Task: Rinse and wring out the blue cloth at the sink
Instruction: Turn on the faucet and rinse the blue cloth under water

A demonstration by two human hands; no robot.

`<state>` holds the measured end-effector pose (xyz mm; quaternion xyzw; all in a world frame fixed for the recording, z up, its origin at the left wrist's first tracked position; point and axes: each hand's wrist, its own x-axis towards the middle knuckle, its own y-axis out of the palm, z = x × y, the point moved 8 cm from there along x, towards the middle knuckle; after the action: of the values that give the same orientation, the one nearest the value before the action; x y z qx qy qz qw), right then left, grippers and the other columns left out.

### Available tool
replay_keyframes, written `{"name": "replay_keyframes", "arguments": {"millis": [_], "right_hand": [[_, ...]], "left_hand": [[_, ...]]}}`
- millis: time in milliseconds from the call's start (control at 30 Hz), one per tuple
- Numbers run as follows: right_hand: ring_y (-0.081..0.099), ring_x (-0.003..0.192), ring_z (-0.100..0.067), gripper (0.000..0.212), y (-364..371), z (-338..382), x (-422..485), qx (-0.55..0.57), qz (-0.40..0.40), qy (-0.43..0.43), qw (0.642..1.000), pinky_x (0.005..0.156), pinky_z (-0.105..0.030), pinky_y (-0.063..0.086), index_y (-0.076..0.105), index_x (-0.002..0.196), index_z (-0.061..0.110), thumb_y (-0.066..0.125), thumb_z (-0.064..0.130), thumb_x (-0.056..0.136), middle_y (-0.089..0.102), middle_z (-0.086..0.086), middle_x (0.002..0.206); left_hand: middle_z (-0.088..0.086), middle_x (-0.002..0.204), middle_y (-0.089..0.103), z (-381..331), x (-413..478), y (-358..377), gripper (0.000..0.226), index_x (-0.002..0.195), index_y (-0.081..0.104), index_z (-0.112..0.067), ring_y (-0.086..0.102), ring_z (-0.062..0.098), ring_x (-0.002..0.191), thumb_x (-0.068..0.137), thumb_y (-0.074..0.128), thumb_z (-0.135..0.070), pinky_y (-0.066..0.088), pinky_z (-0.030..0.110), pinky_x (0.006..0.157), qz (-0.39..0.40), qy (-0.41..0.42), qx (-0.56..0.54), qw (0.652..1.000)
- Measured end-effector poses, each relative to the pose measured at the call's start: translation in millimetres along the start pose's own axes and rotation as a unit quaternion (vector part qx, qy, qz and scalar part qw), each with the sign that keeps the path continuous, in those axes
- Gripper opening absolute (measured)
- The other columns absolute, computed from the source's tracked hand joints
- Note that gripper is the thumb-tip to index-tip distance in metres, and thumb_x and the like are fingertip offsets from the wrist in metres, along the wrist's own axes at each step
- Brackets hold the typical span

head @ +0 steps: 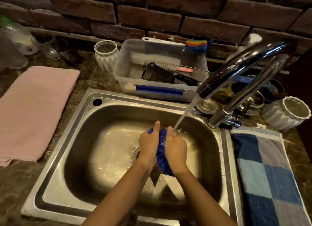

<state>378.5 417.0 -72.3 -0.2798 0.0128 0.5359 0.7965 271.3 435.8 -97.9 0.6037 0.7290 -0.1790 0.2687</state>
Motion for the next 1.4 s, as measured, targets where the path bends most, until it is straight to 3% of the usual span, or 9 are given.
{"name": "replay_keyframes", "arguments": {"millis": [133,300,500,600,700,900,1033,1233,1400], "right_hand": [[0.06,0.067,-0.018,0.047,0.0,7.3,-0.9,-0.012,-0.028,-0.003,1.0,0.062,-0.031,0.047,0.052,0.058,0.022,0.038,0.051,0.093,0.06,0.0,0.064],[0.058,0.066,-0.023,0.044,4.0,-13.0,32.2,0.035,-0.001,0.024,0.999,0.069,-0.043,0.05,0.053,0.056,0.022,0.043,0.042,0.093,0.058,-0.003,0.06],[0.06,0.067,-0.015,0.045,9.0,0.2,7.6,-0.079,0.008,-0.054,0.995,0.066,-0.028,0.048,0.054,0.068,0.022,0.033,0.051,0.094,0.06,-0.001,0.068],[0.06,0.065,-0.015,0.048,12.9,2.1,4.8,-0.051,0.003,-0.014,0.999,0.062,-0.026,0.047,0.057,0.066,0.018,0.04,0.057,0.089,0.062,-0.003,0.066],[0.064,0.073,-0.022,0.046,6.7,-10.7,29.5,-0.014,-0.015,0.017,1.0,0.067,-0.036,0.05,0.059,0.066,0.016,0.044,0.051,0.091,0.064,-0.007,0.07],[0.061,0.073,-0.018,0.045,25.5,-43.2,41.9,0.103,0.138,0.104,0.98,0.075,-0.034,0.049,0.06,0.07,0.02,0.041,0.056,0.09,0.062,-0.003,0.07],[0.067,0.082,-0.021,0.053,16.9,-59.9,39.7,-0.029,0.256,0.089,0.962,0.082,-0.03,0.052,0.066,0.08,0.017,0.032,0.056,0.092,0.069,-0.008,0.079],[0.068,0.082,-0.026,0.029,-13.6,-40.1,45.0,-0.014,0.277,0.04,0.96,0.075,-0.03,0.056,0.062,0.101,0.013,0.052,0.038,0.09,0.07,-0.009,0.089],[0.06,0.065,-0.014,0.04,11.0,-2.0,19.0,-0.051,0.165,-0.015,0.985,0.058,-0.022,0.047,0.057,0.076,0.013,0.046,0.048,0.091,0.061,-0.006,0.07]], "left_hand": [[0.005,0.061,0.059,8.2,2.0,6.5,0.041,0.07,0.061,-0.01,0.059,0.018,0.062,0.09,0.053,-0.044,0.05,0.029,0.064,0.015,-0.022,-0.013,1.0],[0.006,0.078,0.066,27.0,-5.6,13.7,0.038,0.092,0.064,-0.012,0.065,0.018,0.075,0.091,0.049,-0.046,0.053,0.03,0.07,0.043,-0.062,-0.006,0.997],[0.002,0.064,0.059,8.3,13.8,-5.6,0.036,0.072,0.058,-0.014,0.059,0.014,0.063,0.09,0.052,-0.044,0.05,0.026,0.063,-0.021,-0.003,0.001,1.0],[0.004,0.06,0.059,12.6,14.6,-2.2,0.038,0.065,0.059,-0.014,0.058,0.018,0.063,0.092,0.051,-0.039,0.049,0.03,0.064,-0.023,0.004,0.011,1.0],[0.005,0.074,0.068,26.5,2.3,10.8,0.037,0.086,0.068,-0.011,0.066,0.018,0.072,0.091,0.051,-0.044,0.055,0.031,0.07,0.011,-0.051,-0.011,0.999],[0.011,0.1,0.071,35.0,-5.2,16.0,0.045,0.108,0.065,-0.011,0.067,0.027,0.093,0.075,0.072,-0.041,0.056,0.04,0.076,0.141,-0.2,-0.154,0.957],[0.011,0.081,0.071,27.5,-4.6,9.0,0.018,0.09,0.065,-0.009,0.067,0.025,0.075,0.075,0.073,-0.017,0.056,0.036,0.064,0.157,-0.241,-0.164,0.944],[0.012,0.082,0.066,18.0,26.4,-20.0,0.006,0.084,0.06,-0.013,0.063,0.024,0.073,0.083,0.063,-0.018,0.052,0.031,0.066,0.086,-0.131,0.015,0.988],[0.009,0.079,0.062,22.1,25.8,-3.4,0.017,0.078,0.057,-0.014,0.059,0.024,0.078,0.091,0.052,-0.022,0.05,0.034,0.071,0.033,-0.06,0.033,0.997]]}}
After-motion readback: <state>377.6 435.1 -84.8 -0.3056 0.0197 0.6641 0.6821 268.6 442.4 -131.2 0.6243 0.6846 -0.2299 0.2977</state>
